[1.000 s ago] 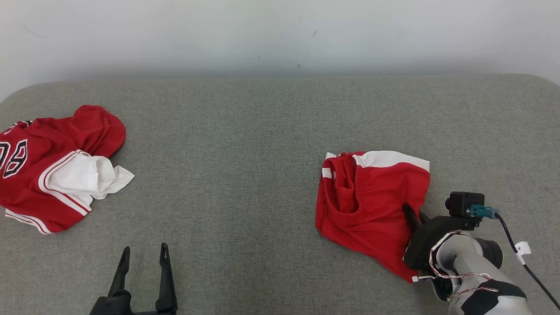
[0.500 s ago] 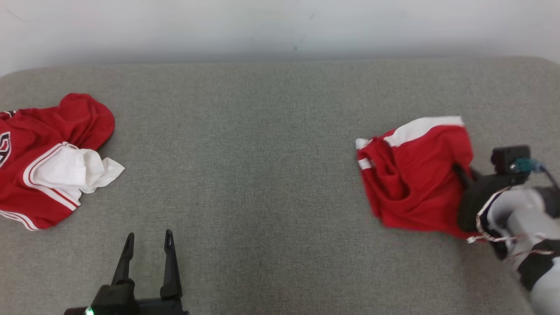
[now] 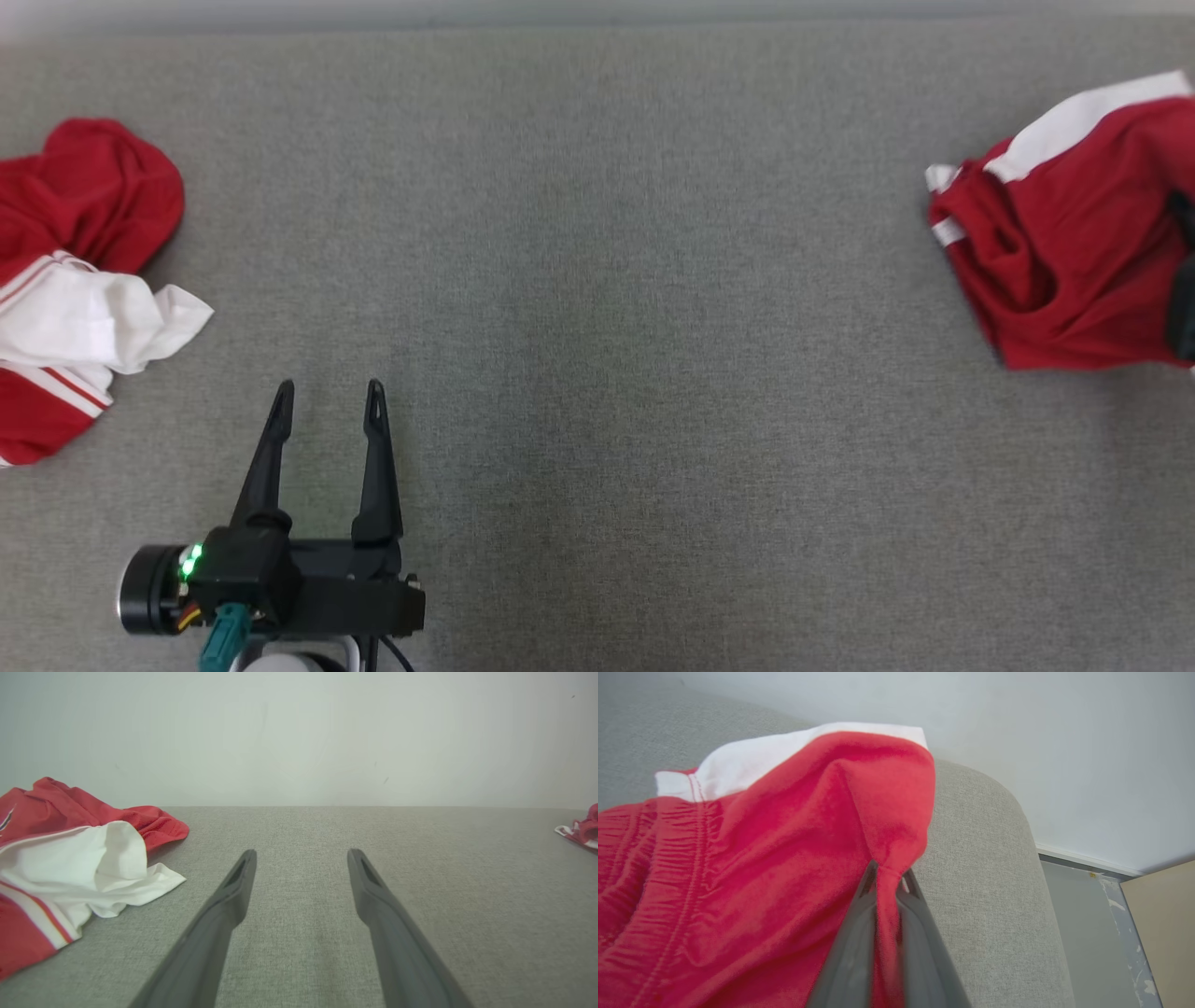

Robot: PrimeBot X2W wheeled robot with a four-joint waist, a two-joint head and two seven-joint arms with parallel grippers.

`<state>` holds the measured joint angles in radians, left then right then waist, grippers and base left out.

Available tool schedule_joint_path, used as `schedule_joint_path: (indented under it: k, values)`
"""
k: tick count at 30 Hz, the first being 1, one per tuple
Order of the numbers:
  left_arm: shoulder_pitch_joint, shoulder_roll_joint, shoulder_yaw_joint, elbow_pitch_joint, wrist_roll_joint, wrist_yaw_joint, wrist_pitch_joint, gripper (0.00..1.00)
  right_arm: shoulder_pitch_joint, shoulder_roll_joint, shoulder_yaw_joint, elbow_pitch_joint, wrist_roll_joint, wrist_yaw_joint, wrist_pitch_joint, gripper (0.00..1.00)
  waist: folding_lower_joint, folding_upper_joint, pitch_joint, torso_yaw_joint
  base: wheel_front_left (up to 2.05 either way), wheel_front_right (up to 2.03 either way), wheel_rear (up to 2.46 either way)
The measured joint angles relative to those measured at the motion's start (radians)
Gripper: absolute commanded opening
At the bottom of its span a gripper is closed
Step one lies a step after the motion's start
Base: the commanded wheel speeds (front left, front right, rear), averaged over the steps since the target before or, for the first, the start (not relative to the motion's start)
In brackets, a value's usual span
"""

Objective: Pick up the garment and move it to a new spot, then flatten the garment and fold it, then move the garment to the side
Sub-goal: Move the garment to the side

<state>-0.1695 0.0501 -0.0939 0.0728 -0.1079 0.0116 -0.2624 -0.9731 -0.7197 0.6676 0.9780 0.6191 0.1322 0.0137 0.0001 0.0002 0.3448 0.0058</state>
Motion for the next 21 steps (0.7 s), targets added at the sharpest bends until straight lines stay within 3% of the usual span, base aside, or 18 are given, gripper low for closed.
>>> schedule_joint_path:
  k: [10, 21]
  values:
    - [-0.051, 0.000, -0.018, -0.090, 0.043, -0.013, 0.000, 1.00, -0.105, -0.113, 0.015, 0.049, 0.005, 0.000, 0.010, 0.00, 0.0000, 0.0000, 0.107, -0.005, 0.00, 0.00, 0.00]
    - [-0.076, 0.000, -0.007, -0.150, 0.064, -0.020, 0.000, 1.00, -0.175, -0.164, 0.036, 0.085, -0.008, 0.000, 0.004, 0.00, 0.0000, 0.0001, 0.163, -0.005, 0.00, 0.00, 0.00]
